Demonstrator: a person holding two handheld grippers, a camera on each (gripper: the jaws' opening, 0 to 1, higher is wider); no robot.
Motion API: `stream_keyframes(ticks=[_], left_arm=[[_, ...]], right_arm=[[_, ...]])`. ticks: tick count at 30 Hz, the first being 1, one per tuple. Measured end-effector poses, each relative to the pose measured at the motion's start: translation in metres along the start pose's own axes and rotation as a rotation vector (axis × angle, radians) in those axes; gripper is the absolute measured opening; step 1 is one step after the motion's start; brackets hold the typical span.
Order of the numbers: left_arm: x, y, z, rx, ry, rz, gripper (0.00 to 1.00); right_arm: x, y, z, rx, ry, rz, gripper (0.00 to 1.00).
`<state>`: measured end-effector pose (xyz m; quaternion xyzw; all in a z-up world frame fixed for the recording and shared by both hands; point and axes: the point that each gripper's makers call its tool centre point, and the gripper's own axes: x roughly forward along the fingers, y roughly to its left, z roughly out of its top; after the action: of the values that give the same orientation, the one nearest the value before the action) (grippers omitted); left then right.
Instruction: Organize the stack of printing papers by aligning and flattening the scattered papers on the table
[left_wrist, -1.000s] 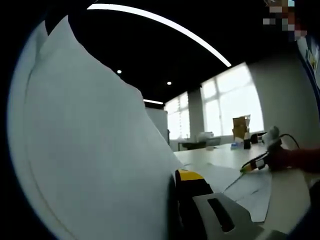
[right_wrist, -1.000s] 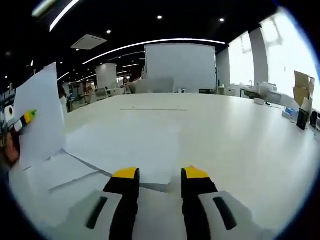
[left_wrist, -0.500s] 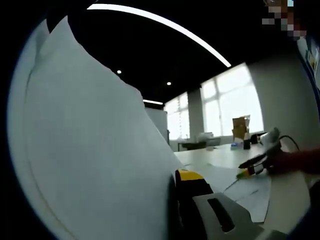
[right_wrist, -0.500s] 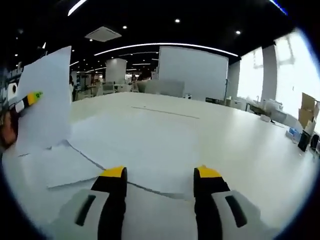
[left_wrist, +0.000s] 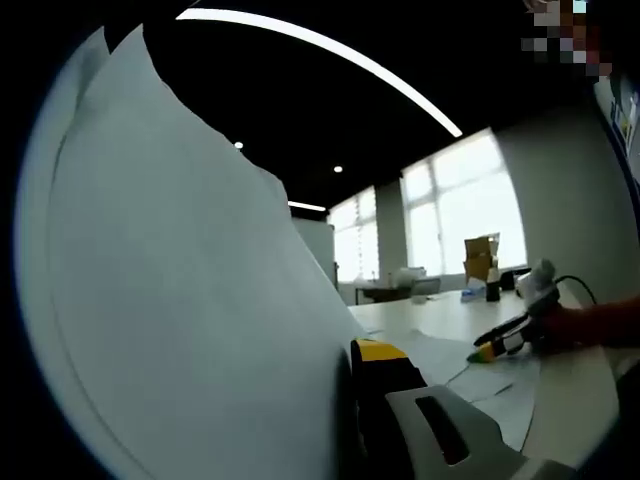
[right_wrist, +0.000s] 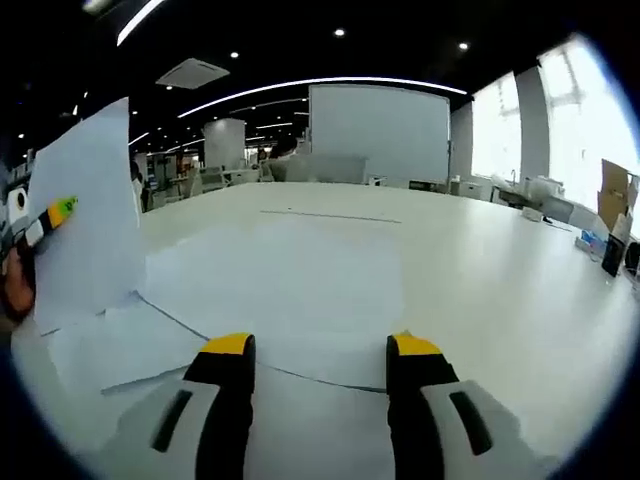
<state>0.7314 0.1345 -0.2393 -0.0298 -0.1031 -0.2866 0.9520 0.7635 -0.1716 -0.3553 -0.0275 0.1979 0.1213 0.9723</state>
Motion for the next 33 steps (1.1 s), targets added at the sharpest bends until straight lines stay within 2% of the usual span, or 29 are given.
stream_keyframes(ticks=[1, 2, 20, 30, 33], left_arm=[[0.000, 0.000, 0.000, -0.001, 0.000, 0.001, 0.11], [0.000, 0.001, 0.000, -0.002, -0.001, 0.001, 0.11], [0.000, 0.001, 0.000, -0.004, 0.000, 0.000, 0.11], [0.000, 0.001, -0.001, -0.003, 0.002, 0.001, 0.11], [0.000, 0.000, -0.001, -0.004, 0.004, 0.001, 0.11]], right_arm=[[0.000, -0.005, 0.001, 0.002, -0.004, -0.017, 0.60], [0.001, -0.005, 0.001, 0.008, -0.003, -0.014, 0.61], [0.001, 0.000, 0.003, -0.002, -0.005, 0.022, 0.51], [0.000, -0.023, 0.004, -0.045, -0.003, -0.020, 0.21], [-0.001, -0.018, 0.004, -0.059, -0.003, -0.007, 0.17]])
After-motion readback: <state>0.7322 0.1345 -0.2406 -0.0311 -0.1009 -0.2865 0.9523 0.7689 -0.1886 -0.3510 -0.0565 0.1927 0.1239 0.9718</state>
